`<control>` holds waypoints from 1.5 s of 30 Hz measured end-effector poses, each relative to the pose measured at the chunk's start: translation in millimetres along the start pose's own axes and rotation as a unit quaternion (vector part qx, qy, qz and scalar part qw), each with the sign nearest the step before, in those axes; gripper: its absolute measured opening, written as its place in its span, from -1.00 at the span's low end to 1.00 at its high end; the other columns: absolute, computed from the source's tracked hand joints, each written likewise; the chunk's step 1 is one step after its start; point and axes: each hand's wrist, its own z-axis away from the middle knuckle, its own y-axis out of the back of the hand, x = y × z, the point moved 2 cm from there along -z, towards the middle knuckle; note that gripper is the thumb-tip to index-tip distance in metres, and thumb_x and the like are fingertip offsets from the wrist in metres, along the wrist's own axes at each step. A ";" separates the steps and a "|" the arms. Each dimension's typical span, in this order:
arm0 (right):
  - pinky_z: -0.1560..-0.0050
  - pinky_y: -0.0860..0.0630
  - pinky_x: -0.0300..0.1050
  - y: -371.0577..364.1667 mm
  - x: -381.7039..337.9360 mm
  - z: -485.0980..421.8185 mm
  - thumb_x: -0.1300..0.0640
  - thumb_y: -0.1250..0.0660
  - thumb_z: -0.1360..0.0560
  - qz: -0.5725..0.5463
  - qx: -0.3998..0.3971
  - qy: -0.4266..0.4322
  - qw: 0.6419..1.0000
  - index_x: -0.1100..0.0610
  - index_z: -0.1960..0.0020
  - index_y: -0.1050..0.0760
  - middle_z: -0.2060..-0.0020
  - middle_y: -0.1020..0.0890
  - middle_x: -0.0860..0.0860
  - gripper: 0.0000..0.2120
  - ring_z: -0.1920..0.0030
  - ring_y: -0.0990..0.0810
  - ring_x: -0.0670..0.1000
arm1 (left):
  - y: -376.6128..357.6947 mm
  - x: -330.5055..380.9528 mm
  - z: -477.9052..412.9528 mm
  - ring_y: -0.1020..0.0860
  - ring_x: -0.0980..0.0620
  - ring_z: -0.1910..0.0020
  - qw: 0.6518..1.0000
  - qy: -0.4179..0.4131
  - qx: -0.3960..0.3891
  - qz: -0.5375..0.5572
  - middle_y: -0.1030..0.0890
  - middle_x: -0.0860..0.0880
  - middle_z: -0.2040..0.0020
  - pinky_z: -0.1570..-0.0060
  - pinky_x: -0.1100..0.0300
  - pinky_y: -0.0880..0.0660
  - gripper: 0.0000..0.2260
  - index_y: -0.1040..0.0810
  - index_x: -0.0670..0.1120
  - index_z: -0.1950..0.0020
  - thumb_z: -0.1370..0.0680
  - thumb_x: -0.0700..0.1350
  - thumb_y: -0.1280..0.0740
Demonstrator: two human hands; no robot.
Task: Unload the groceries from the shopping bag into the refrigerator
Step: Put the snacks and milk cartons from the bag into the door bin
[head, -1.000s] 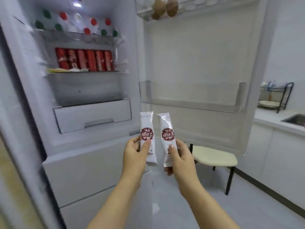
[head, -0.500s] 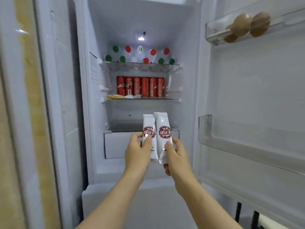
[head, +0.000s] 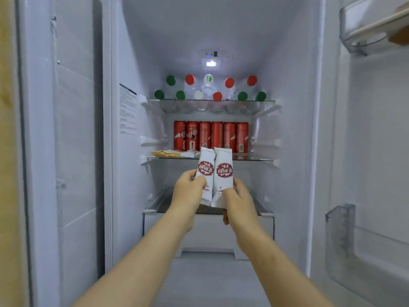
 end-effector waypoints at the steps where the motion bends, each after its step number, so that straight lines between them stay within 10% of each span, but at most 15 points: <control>1: 0.32 -0.32 -0.27 -0.8 -0.2 -9.3 0.13 -0.11 -0.59 0.000 0.001 0.006 1.000 -0.02 -0.28 -0.37 -0.04 -0.59 -0.03 -0.72 0.20 -0.46 -0.12 | -1.1 1.2 -10.4 -0.60 0.00 0.09 1.000 0.003 -0.008 -0.002 -0.63 -0.04 -0.01 0.13 0.09 -0.56 -0.72 -0.50 -0.09 -0.19 -0.52 -0.28 -0.18; 8: 0.33 -0.31 -0.27 -6.2 -7.2 -87.3 0.12 -0.15 -0.60 0.033 0.075 0.066 0.994 0.03 -0.17 -0.28 0.05 -0.51 -0.03 -0.85 0.24 -0.43 -0.17 | -8.9 24.3 -92.5 -0.57 -0.06 0.06 0.986 -0.121 -0.022 -0.117 -0.55 -0.06 -0.09 0.14 0.01 -0.58 -0.73 -0.38 0.13 -0.02 -0.52 -0.25 -0.28; 13: 0.32 -0.35 -0.29 -10.9 -18.7 -143.9 0.11 -0.13 -0.61 0.083 0.098 0.126 0.984 0.01 -0.16 -0.28 0.17 -0.46 -0.16 -0.86 0.20 -0.45 -0.19 | 1.6 57.1 -160.3 -0.38 0.14 0.38 0.952 -0.222 -0.017 -0.209 -0.48 0.01 0.04 0.49 0.37 -0.32 -0.89 -0.48 0.03 0.12 -0.52 -0.19 -0.30; 24: 0.01 -0.48 0.02 -9.8 -6.6 -232.4 0.12 -0.12 -0.59 0.209 0.139 0.127 0.960 0.05 -0.13 -0.24 0.10 -0.47 -0.03 -0.87 0.08 -0.50 0.02 | -40.7 22.5 -241.6 -0.50 0.01 -0.08 0.924 -0.170 -0.158 -0.304 -0.53 0.02 -0.15 0.03 0.18 -0.44 -0.88 -0.47 0.08 -0.05 -0.55 -0.08 -0.20; 32: -0.18 -0.44 0.11 -10.3 9.9 -270.6 0.08 -0.11 -0.56 0.391 0.100 0.007 0.915 0.17 -0.24 -0.27 -0.13 -0.54 0.17 -0.70 -0.11 -0.52 0.20 | -54.8 -4.5 -256.2 -0.43 -0.11 -0.23 0.772 -0.156 -0.143 -0.599 -0.51 -0.06 -0.26 -0.19 -0.03 -0.25 -0.64 -0.40 0.04 -0.32 -0.58 0.08 -0.06; 38: -0.21 -0.39 0.10 -9.2 13.9 -268.5 -0.01 -0.13 -0.54 0.524 0.087 0.024 0.847 0.09 -0.24 -0.36 -0.15 -0.51 0.11 -0.68 -0.17 -0.44 0.19 | -57.3 -8.2 -255.4 -0.38 -0.13 -0.28 0.724 -0.167 -0.143 -0.654 -0.41 -0.09 -0.32 -0.30 -0.14 -0.20 -0.62 -0.40 0.03 -0.34 -0.61 0.09 0.01; 45: -0.14 -0.42 -0.01 -6.5 -2.5 -284.6 0.18 -0.07 -0.55 0.481 0.073 0.133 0.863 0.16 -0.21 -0.49 -0.16 -0.54 0.09 -0.68 -0.12 -0.48 0.12 | -52.9 24.7 -278.4 -0.41 -0.09 -0.27 0.851 -0.145 -0.192 -0.467 -0.45 -0.06 -0.32 -0.30 0.01 -0.32 -0.62 -0.39 -0.05 -0.38 -0.64 -0.01 0.02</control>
